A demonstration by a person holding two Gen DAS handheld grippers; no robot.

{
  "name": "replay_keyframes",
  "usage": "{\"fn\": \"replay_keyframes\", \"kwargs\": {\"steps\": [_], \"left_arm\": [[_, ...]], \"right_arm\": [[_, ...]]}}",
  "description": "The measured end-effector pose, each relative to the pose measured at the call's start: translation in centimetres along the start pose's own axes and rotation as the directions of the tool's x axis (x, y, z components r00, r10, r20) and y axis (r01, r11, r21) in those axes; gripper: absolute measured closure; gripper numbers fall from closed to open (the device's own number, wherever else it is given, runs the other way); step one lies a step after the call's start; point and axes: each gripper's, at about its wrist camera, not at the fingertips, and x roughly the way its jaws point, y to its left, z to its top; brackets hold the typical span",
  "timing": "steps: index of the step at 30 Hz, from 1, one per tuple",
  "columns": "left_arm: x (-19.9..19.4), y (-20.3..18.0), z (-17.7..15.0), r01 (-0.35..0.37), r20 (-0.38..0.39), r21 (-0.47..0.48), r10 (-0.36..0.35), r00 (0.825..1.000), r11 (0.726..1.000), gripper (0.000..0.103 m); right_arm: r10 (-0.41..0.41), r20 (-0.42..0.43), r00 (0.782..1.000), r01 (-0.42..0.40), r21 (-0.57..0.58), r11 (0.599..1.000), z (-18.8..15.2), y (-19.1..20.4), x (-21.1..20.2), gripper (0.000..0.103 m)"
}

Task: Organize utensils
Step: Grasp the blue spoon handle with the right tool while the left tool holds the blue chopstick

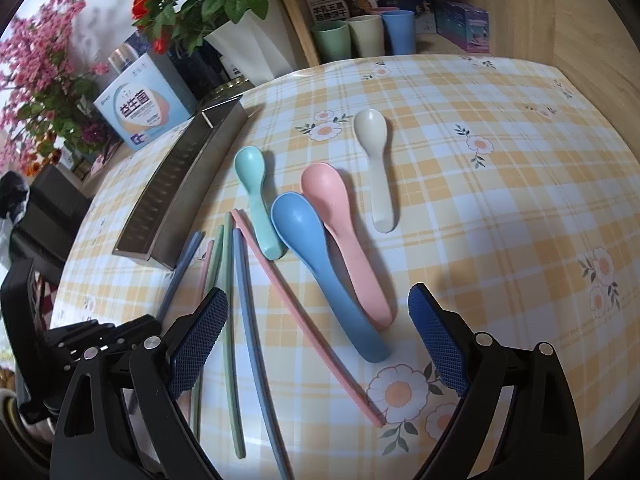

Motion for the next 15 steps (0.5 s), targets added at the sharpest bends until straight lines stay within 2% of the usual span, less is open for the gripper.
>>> {"fn": "replay_keyframes", "kwargs": {"steps": [1,2,3,4,7,12,15], "left_arm": [[-0.1,0.0,-0.2,-0.002,0.003,0.001,0.002,1.0,1.0,0.097],[-0.1,0.0,-0.3,-0.002,0.007,-0.002,0.002,1.0,1.0,0.097],[-0.1,0.0,-0.3,-0.003,0.009,-0.006,0.003,1.0,1.0,0.097],[-0.1,0.1,-0.3,-0.003,0.011,-0.011,0.004,1.0,1.0,0.097],[-0.2,0.7,-0.4,0.028,0.013,-0.05,-0.027,1.0,0.998,0.097],[-0.2,1.2,-0.6,0.072,0.026,-0.089,-0.07,0.997,0.993,0.097],[-0.3,1.1,-0.6,0.073,0.029,-0.085,-0.071,0.997,0.994,0.097]], "right_arm": [[0.003,-0.009,1.0,-0.003,-0.019,1.0,0.1,0.0,0.2,0.041],[0.006,-0.019,1.0,-0.007,-0.034,0.999,0.3,0.0,0.4,0.042],[0.008,-0.027,1.0,-0.01,-0.047,0.999,0.4,-0.1,0.6,0.048],[0.008,-0.035,0.999,-0.01,-0.063,0.998,0.6,-0.3,0.8,0.058],[-0.006,-0.039,0.999,0.002,-0.106,0.994,0.8,-0.5,1.1,0.073],[0.006,-0.055,0.998,-0.014,-0.157,0.987,1.3,-0.3,1.7,0.086],[0.004,-0.087,0.996,-0.021,-0.197,0.98,1.0,0.5,2.4,0.087]]}}
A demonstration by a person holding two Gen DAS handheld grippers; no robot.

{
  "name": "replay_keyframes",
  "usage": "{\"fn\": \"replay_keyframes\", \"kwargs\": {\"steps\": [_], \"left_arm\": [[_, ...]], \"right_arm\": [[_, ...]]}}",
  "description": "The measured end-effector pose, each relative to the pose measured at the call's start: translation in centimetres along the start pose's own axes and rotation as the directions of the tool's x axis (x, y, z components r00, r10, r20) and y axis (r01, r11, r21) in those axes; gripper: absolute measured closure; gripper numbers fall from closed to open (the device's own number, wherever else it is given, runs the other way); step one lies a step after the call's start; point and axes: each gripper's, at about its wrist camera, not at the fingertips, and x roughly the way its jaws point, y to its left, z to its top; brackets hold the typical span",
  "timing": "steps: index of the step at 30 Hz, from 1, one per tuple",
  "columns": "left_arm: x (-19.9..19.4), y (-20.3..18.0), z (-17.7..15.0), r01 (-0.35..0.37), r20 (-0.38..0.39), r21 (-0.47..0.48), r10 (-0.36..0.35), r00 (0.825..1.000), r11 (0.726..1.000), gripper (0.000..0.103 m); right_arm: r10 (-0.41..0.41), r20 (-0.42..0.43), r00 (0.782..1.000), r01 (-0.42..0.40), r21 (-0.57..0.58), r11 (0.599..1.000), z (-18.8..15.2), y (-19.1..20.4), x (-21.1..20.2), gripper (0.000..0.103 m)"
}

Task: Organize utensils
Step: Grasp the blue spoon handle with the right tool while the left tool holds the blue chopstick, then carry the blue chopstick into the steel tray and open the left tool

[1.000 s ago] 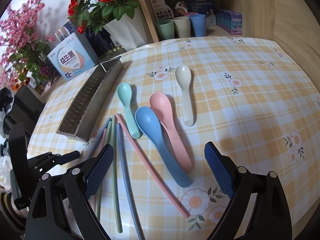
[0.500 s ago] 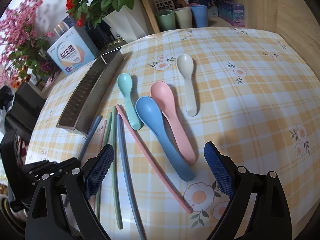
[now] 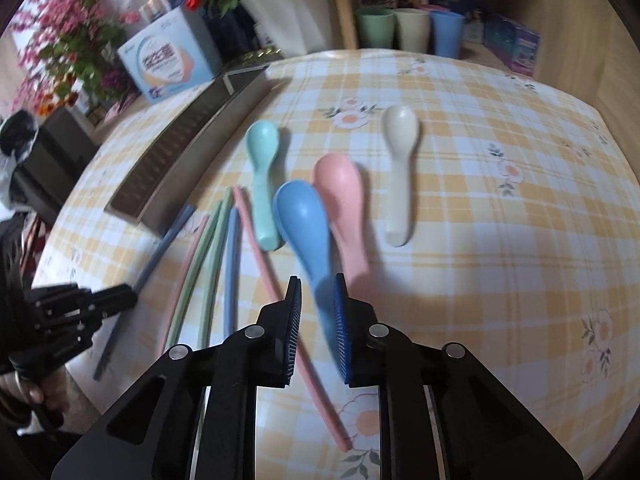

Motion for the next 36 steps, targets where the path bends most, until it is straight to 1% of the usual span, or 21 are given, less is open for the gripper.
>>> {"fn": "replay_keyframes", "kwargs": {"steps": [2,3,8,10,14,17,19,22,24,28,32,36], "left_arm": [[0.0,0.1,0.0,0.007,0.004,-0.003,-0.007,1.0,1.0,0.097],[-0.1,0.2,0.0,0.01,0.005,-0.005,-0.01,1.0,1.0,0.097],[-0.1,0.2,-0.1,0.013,0.01,-0.006,-0.013,1.0,1.0,0.097],[-0.1,0.2,-0.1,0.011,0.01,-0.005,-0.011,1.0,1.0,0.097],[-0.1,0.2,-0.1,0.012,0.011,-0.006,-0.012,1.0,1.0,0.097],[-0.1,0.2,-0.1,0.011,0.012,-0.005,-0.011,1.0,1.0,0.097],[-0.1,0.3,-0.1,0.011,0.012,-0.005,-0.011,1.0,1.0,0.097],[-0.1,0.3,-0.1,0.011,0.01,-0.005,-0.011,1.0,1.0,0.097],[-0.1,0.4,0.0,0.01,0.008,-0.003,-0.01,1.0,1.0,0.097],[-0.1,0.1,0.0,-0.005,0.006,0.007,0.005,1.0,1.0,0.097],[0.0,0.0,0.1,-0.011,0.001,0.021,0.011,1.0,1.0,0.097],[0.0,-0.4,0.3,-0.026,-0.008,0.06,0.027,1.0,0.998,0.097]], "right_arm": [[-0.031,-0.017,0.999,0.031,-0.023,0.999,-0.2,0.5,0.5,0.087],[-0.045,-0.01,0.999,0.045,-0.023,0.999,-0.2,0.5,0.6,0.087],[-0.08,-0.018,0.997,0.08,0.027,0.996,0.3,-0.5,0.9,0.087],[-0.09,-0.034,0.995,0.091,0.04,0.995,0.3,-0.9,1.2,0.087],[-0.066,-0.057,0.996,0.071,0.085,0.994,0.1,-1.7,2.0,0.087],[-0.048,-0.061,0.997,0.053,0.082,0.995,-0.1,-1.3,2.3,0.087],[-0.034,-0.06,0.998,0.039,0.083,0.996,-0.1,-1.2,2.4,0.091],[-0.014,-0.047,0.999,0.018,0.086,0.996,-0.1,-0.8,2.3,0.091],[0.023,-0.026,0.999,-0.021,0.09,0.996,-0.2,-0.4,2.0,0.091],[0.057,-0.002,0.998,-0.057,0.114,0.992,-0.5,0.3,1.3,0.091],[0.078,0.02,0.997,-0.08,0.148,0.986,-0.7,0.8,0.5,0.091],[0.093,0.052,0.994,-0.101,0.167,0.981,-0.5,0.9,-0.5,0.091]]}}
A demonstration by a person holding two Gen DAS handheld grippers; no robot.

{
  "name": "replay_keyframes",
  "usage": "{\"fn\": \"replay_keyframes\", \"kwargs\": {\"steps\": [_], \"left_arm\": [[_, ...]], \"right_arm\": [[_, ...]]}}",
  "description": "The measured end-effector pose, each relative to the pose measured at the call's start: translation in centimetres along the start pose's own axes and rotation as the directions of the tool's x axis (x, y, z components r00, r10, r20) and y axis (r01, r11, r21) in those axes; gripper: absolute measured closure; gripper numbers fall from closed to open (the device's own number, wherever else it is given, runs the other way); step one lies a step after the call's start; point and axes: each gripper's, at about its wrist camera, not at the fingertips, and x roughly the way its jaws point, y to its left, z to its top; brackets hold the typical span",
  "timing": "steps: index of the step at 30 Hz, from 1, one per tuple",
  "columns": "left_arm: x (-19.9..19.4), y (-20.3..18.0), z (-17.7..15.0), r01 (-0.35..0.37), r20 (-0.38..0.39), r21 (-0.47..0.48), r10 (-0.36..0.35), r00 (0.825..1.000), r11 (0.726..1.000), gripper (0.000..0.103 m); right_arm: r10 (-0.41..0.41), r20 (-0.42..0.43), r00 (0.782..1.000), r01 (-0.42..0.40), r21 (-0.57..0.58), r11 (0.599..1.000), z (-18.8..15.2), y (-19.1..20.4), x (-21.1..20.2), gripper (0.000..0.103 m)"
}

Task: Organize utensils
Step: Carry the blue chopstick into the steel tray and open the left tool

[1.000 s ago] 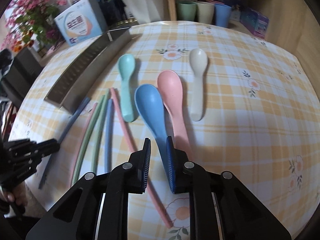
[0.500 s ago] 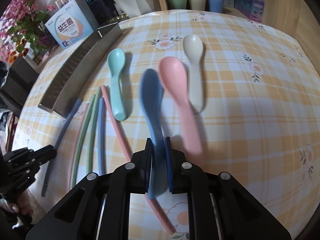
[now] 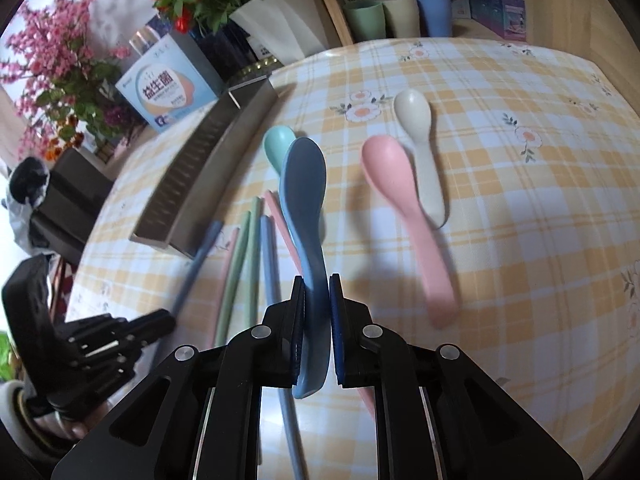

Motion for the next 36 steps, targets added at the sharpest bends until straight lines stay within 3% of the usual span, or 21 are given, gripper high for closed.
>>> {"fn": "replay_keyframes", "kwargs": {"steps": [5,15,22,26,30,36], "left_arm": [[-0.3,0.2,0.0,0.016,-0.007,-0.007,-0.016,1.0,1.0,0.098],[-3.7,-0.2,1.8,0.077,0.061,-0.019,-0.076,0.995,0.997,0.098],[-5.7,2.7,7.5,0.09,0.147,-0.105,-0.074,0.986,0.99,0.098],[-4.4,4.7,11.9,0.07,0.156,-0.154,-0.046,0.987,0.986,0.098],[-0.9,5.9,16.0,0.05,0.11,-0.189,-0.03,0.993,0.981,0.098],[4.3,7.2,18.0,0.032,0.021,-0.235,-0.028,0.999,0.971,0.098]], "right_arm": [[0.024,0.038,0.999,-0.024,0.013,1.0,0.5,-0.4,-1.5,0.091],[0.033,0.074,0.997,-0.037,0.061,0.997,0.7,-1.8,-2.7,0.091],[0.032,0.084,0.996,-0.039,0.085,0.996,1.2,-2.6,-2.8,0.091],[0.028,0.091,0.995,-0.037,0.093,0.995,1.4,-3.0,-3.0,0.091],[0.014,0.092,0.996,-0.024,0.112,0.993,1.5,-3.8,-3.2,0.091],[-0.025,0.102,0.994,0.01,0.149,0.989,1.8,-5.5,-4.0,0.091]]}}
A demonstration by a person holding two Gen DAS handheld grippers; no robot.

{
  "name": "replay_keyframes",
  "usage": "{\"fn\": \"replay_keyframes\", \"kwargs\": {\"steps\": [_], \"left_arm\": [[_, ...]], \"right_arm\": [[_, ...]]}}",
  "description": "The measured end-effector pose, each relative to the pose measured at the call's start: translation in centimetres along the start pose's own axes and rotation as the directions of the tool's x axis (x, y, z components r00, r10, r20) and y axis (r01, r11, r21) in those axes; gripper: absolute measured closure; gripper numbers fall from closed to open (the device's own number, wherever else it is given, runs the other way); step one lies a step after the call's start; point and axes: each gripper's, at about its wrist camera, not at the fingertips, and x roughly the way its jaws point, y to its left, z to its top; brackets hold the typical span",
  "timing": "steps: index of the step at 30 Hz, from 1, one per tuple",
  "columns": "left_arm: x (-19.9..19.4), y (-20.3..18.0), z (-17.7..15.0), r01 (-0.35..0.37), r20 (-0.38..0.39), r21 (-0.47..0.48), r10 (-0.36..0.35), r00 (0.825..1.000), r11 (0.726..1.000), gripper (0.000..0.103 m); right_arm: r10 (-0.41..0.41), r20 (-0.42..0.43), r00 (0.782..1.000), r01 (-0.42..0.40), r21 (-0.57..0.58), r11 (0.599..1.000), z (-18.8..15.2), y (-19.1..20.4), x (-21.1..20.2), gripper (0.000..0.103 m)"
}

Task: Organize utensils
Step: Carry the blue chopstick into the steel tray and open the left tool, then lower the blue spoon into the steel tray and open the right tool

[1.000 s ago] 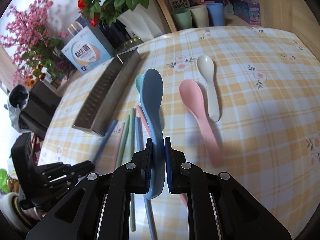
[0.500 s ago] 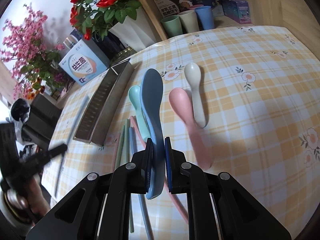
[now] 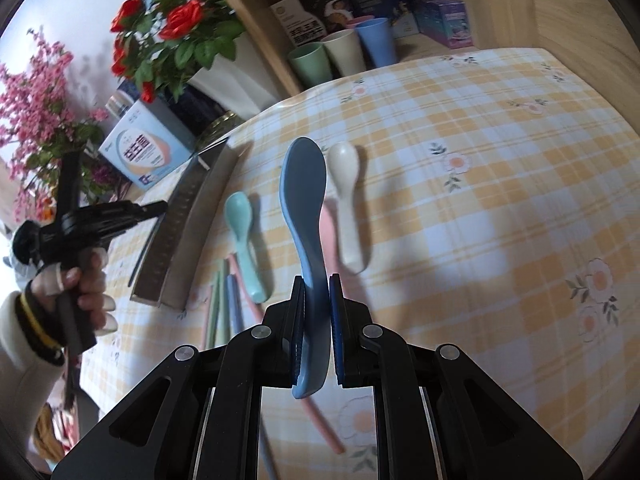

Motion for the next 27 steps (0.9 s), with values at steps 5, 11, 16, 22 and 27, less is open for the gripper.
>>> {"fn": "replay_keyframes", "kwargs": {"steps": [5,11,16,22,27], "left_arm": [[2.5,0.2,0.4,-0.02,-0.045,0.026,0.021,0.999,0.999,0.098],[3.4,0.7,0.7,0.018,-0.07,0.001,-0.018,0.997,1.0,0.097],[1.5,-0.2,0.8,0.035,-0.038,0.055,-0.033,0.999,0.998,0.078],[-2.6,-1.6,0.2,-0.003,0.053,0.193,-0.007,0.999,0.981,0.048],[-6.2,-2.0,-1.1,-0.068,0.143,0.281,0.029,0.989,0.957,0.013]], "right_arm": [[-0.032,0.009,0.999,0.032,0.029,0.999,0.7,-1.2,-0.3,0.091],[-0.046,-0.008,0.999,0.046,0.032,0.998,1.0,-1.2,0.3,0.091],[-0.04,-0.018,0.999,0.04,0.022,0.999,1.0,-0.4,0.3,0.091],[-0.046,-0.042,0.998,0.047,0.034,0.998,1.4,0.4,0.6,0.091],[-0.067,-0.048,0.997,0.067,-0.006,0.998,1.9,2.1,0.8,0.091]]}}
